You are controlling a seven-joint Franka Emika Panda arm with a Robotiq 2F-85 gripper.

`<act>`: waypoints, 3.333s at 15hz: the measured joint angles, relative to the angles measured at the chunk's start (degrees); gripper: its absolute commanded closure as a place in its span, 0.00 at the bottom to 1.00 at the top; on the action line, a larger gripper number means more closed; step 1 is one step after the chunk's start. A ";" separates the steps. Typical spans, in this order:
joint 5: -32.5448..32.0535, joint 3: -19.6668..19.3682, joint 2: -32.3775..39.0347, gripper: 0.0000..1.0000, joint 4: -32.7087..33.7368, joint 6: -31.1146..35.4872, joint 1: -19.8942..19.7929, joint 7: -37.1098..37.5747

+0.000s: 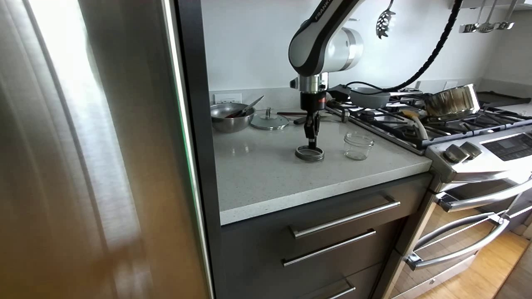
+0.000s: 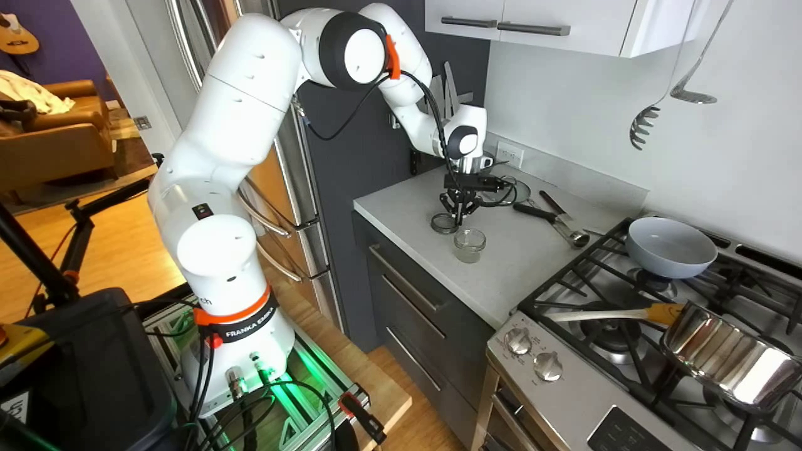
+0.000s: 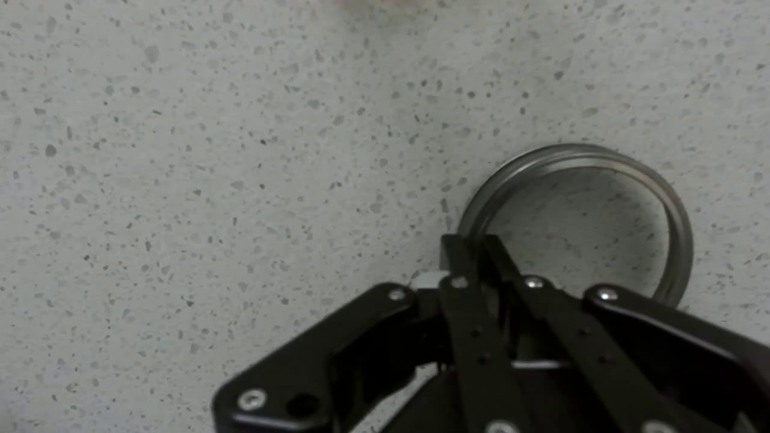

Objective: Put the silver ring on the clear bowl

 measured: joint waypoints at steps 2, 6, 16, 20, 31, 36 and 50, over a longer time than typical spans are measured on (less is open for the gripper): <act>0.00 0.00 -0.30 0.98 -0.01 0.14 -0.22 0.00; -0.49 -0.58 -2.88 0.98 -1.04 0.96 -0.59 0.40; -3.35 -3.64 -15.78 0.98 -13.59 4.07 -0.88 6.44; -3.41 -5.13 -19.23 0.98 -18.29 5.68 -2.45 7.58; -1.67 -6.85 -21.75 0.98 -23.24 7.92 -6.05 7.81; 1.11 -6.84 -21.72 0.98 -23.52 8.77 -6.36 7.81; 4.88 -6.91 -21.25 0.98 -24.10 9.11 -8.53 7.91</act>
